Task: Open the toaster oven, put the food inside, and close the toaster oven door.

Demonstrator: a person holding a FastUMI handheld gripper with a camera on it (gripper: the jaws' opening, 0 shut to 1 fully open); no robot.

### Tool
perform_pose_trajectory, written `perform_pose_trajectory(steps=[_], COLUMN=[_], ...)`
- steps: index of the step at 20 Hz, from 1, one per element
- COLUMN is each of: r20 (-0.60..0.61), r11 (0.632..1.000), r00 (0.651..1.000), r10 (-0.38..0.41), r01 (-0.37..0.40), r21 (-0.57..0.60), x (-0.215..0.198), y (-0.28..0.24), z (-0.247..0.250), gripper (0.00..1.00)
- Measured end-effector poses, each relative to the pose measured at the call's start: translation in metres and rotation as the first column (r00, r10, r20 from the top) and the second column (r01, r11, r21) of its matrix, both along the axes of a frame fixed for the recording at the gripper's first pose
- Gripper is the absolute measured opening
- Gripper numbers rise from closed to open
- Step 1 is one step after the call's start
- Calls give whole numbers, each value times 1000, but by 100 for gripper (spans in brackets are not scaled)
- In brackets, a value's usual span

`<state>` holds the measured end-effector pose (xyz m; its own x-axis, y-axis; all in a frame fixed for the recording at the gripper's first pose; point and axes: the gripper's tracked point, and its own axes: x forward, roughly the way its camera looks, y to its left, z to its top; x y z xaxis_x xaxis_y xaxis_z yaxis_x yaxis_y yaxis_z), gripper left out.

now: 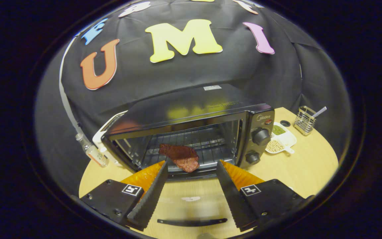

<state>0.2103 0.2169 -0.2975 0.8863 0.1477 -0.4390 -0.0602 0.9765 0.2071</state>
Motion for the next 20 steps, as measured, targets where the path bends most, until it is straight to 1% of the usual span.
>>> perform_pose_trajectory(steps=[2,4,9,13,15,20], r20=[-17,-51,-90,-134,-172,-262], r11=[999,997,987,982,982,973], r00=[999,996,988,985,978,958], r10=[33,74,125,110,116,116], r01=[-33,-76,-133,-129,-139,-163], r21=[-12,-33,-85,-138,-131,-164], x=[-18,-38,-88,-118,-135,-154], y=[-3,-5,-19,-35,-35,-33], z=[3,1,-5,-25,-44,-91], gripper=[94,96,96,96,96,96])
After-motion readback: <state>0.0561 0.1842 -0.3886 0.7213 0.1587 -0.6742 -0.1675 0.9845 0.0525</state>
